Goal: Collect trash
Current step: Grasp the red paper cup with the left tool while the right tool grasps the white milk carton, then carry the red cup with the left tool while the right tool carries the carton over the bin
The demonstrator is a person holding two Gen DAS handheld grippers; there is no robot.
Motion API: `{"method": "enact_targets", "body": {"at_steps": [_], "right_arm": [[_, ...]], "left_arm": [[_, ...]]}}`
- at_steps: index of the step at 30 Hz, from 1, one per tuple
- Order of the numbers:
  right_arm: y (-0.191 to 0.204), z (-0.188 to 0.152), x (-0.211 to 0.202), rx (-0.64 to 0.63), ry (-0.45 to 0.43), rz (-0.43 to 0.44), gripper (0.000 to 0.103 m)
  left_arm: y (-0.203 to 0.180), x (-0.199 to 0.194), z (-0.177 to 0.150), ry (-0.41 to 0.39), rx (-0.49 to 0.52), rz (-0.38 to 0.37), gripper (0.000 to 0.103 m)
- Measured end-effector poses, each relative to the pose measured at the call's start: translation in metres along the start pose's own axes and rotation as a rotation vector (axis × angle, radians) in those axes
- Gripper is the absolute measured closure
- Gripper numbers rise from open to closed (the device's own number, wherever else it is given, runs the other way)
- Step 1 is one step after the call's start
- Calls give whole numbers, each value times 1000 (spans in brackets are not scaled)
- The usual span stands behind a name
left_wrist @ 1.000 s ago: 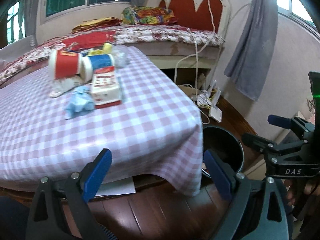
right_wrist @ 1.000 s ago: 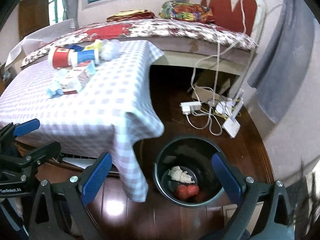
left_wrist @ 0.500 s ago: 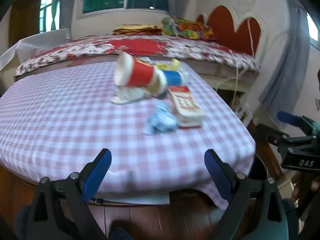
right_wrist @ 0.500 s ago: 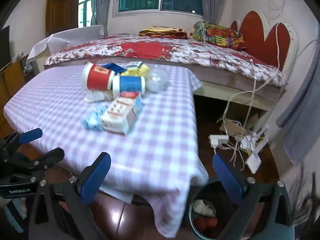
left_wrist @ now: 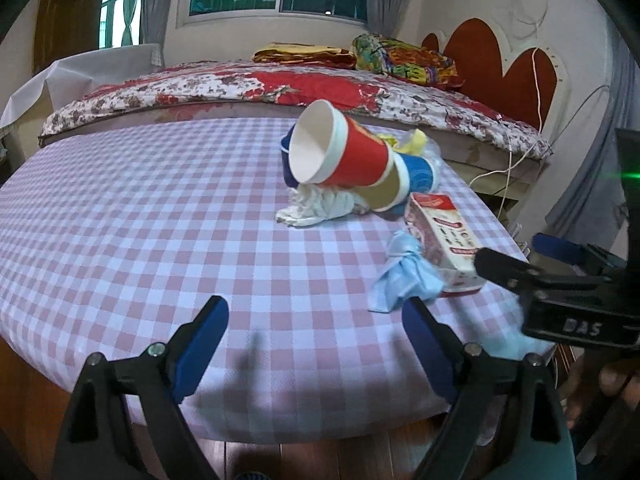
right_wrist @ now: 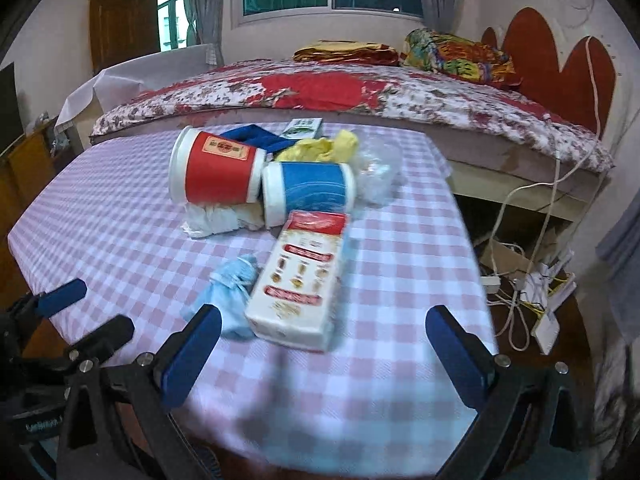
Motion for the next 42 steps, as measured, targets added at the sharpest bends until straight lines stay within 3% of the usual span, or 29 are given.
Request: {"method": "enact_targets", "body": {"at_steps": [7,11,15,26,29,31,33,40,42], "right_arm": [[2,2,41,41,47,13,11],[-2,-1,59,53,83,24,26],[-16,2,63,73,84,15,49],[-56,9,70,112,78,-25,50],[-57,10,70,110,76,-22,50],[-57,10,70,107,76,-20,50],[-57,9,69,106,76,-16,50],[-55,5,62,105,69,1,50],[-54,3,59,107,65,6,51]], "left_arm": [[4,14,8,-4,-11,-6,14],[-2,25,22,-26,-3,-23,16],[-10,38,42,-59,7,-38,17],[-13,70,82,-135,80,-51,27],[-19,74,82,-130,111,-66,46],[-22,74,80,-117,110,-84,67],[-24,74,76,-109,107,-101,78],[-36,60,69,-128,107,-148,99],[-38,55,70,-139,117,-142,99]]}}
Point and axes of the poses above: each gripper's, at about its wrist camera, not at the fingertips, and x roughly the way its jaws point, y to its left, z to its top, the point moved 9 cm from there along x, roughly the way its jaws point, and after that the axes turned 10 degrees about -y, right-handed, at the moved point
